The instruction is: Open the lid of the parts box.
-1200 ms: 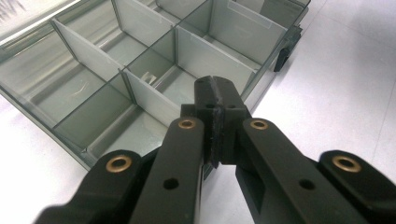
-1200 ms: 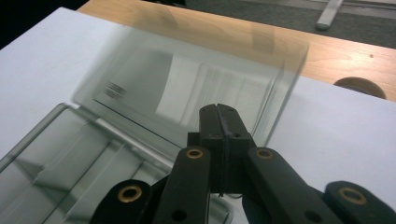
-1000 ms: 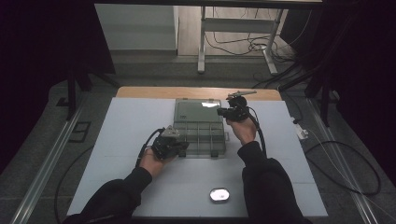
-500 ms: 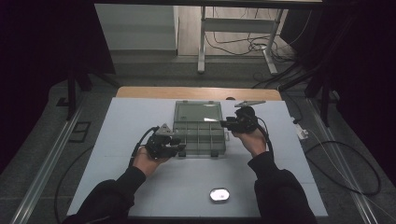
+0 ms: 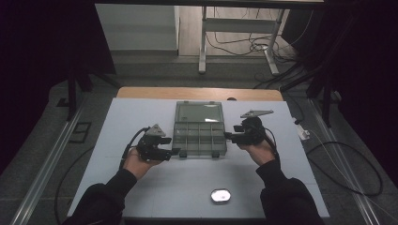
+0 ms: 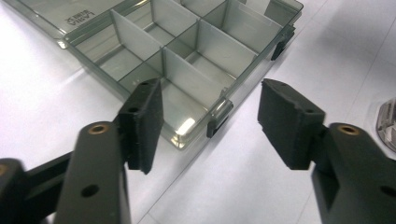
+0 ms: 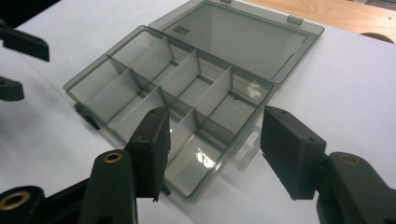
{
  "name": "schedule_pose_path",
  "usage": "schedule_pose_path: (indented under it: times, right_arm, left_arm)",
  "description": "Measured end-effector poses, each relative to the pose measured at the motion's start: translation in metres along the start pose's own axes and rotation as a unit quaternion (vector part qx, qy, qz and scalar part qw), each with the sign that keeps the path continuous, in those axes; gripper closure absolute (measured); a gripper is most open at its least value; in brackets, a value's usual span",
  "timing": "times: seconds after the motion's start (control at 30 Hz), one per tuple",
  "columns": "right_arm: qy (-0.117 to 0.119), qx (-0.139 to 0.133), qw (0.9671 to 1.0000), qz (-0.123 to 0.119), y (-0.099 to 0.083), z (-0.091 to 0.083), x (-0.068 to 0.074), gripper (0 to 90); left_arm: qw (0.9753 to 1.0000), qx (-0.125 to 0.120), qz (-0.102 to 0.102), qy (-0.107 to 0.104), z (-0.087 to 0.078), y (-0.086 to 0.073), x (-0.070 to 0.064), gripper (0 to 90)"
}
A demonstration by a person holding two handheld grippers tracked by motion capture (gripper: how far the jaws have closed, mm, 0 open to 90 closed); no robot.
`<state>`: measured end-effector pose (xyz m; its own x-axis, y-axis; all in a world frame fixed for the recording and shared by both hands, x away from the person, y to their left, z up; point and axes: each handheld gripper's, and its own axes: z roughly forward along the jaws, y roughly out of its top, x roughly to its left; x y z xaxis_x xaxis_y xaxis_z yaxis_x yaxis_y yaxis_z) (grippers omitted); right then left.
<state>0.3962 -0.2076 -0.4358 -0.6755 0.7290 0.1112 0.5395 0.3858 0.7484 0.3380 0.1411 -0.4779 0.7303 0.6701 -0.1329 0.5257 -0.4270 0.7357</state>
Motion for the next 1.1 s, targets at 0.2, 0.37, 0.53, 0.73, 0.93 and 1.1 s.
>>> schedule_pose_path:
  times: [0.2, 0.37, 0.53, 0.73, 0.93, 1.1]
  right_arm:
    - [0.005, -0.005, 1.0, -0.005, -0.009, -0.014, 0.006, 37.0]
    - [0.004, 0.0, 0.9999, -0.013, -0.019, -0.024, 0.013, 29.9]
    - [0.004, 0.009, 0.9997, -0.023, -0.028, -0.03, 0.02, 23.3]
    - [0.005, 0.015, 0.9996, -0.022, -0.042, -0.043, 0.027, 19.4]
    - [0.005, 0.02, 0.9995, -0.022, -0.059, -0.059, 0.028, 15.5]
    - [0.008, 0.021, 0.9996, -0.015, -0.073, -0.071, 0.029, 10.7]
  left_arm:
    - [0.9999, -0.009, -0.01, 0.004, -0.012, -0.006, 0.0, 28.7]
    - [0.9998, -0.007, -0.016, 0.008, -0.023, -0.015, 0.0, 21.4]
    - [0.9994, -0.011, -0.026, 0.019, -0.037, -0.027, 0.001, 15.7]
    - [0.9986, -0.024, -0.044, 0.016, -0.052, -0.039, 0.001, 9.0]
    - [0.9981, -0.027, -0.051, 0.022, -0.065, -0.047, -0.003, 5.0]
    - [0.9982, -0.023, -0.046, 0.03, -0.078, -0.059, -0.008, 3.1]
